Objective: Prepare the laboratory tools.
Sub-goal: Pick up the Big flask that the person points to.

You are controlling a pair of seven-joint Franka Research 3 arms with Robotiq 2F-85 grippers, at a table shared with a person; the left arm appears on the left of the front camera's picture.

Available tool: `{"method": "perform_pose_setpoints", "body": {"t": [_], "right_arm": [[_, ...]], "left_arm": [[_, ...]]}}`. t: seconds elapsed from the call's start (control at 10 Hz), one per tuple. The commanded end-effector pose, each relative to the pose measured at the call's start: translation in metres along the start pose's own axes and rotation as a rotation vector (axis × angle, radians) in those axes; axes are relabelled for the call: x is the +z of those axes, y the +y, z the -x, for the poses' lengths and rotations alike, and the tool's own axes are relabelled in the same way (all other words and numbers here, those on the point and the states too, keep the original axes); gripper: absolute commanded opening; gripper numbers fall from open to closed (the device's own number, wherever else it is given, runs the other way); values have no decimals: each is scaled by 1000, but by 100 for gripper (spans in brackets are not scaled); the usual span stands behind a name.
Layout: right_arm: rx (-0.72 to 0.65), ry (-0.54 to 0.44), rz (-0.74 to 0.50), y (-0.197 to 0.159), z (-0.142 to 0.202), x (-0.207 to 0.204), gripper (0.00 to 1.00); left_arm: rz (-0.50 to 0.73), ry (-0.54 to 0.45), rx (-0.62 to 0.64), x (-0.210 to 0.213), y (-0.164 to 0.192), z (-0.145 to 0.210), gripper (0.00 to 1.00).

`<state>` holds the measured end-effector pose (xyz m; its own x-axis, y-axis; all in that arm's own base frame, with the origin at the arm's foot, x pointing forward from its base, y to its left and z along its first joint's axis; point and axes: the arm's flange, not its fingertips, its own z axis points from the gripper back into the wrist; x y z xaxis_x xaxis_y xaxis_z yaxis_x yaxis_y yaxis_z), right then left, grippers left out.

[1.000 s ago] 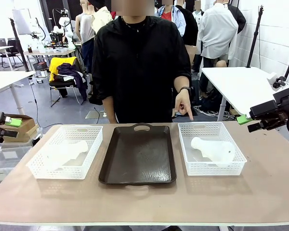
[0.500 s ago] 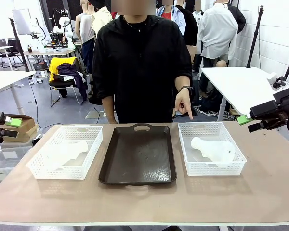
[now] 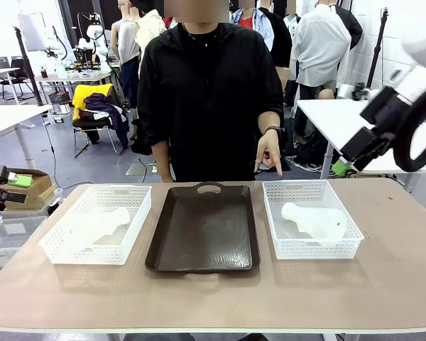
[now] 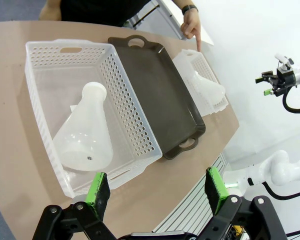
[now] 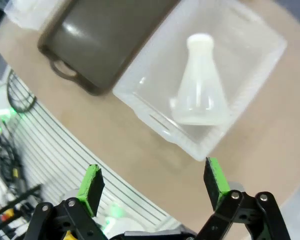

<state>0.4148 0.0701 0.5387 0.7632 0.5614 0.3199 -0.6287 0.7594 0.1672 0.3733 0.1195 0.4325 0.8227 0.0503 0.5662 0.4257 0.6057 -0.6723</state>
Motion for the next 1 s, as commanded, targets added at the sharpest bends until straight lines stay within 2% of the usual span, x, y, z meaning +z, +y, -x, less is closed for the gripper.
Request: {"method": "perform_pose_setpoints", "body": {"t": [0.0, 0.2, 0.4, 0.5, 0.7, 0.9], "right_arm": [[88, 220, 91, -6, -52, -11, 100], [159, 356, 131, 0, -90, -48, 100], [196, 403, 124, 9, -109, -83, 100], [220, 412, 142, 10, -113, -101, 100], [274, 364, 232, 11, -116, -132, 100], [297, 306, 165, -1, -121, -153, 100]], "left_arm": [[12, -10, 0, 2, 1, 1, 100], [12, -10, 0, 2, 1, 1, 100], [12, -10, 0, 2, 1, 1, 100], [12, -10, 0, 2, 1, 1, 100], [12, -10, 0, 2, 1, 1, 100], [12, -10, 0, 2, 1, 1, 100]]}}
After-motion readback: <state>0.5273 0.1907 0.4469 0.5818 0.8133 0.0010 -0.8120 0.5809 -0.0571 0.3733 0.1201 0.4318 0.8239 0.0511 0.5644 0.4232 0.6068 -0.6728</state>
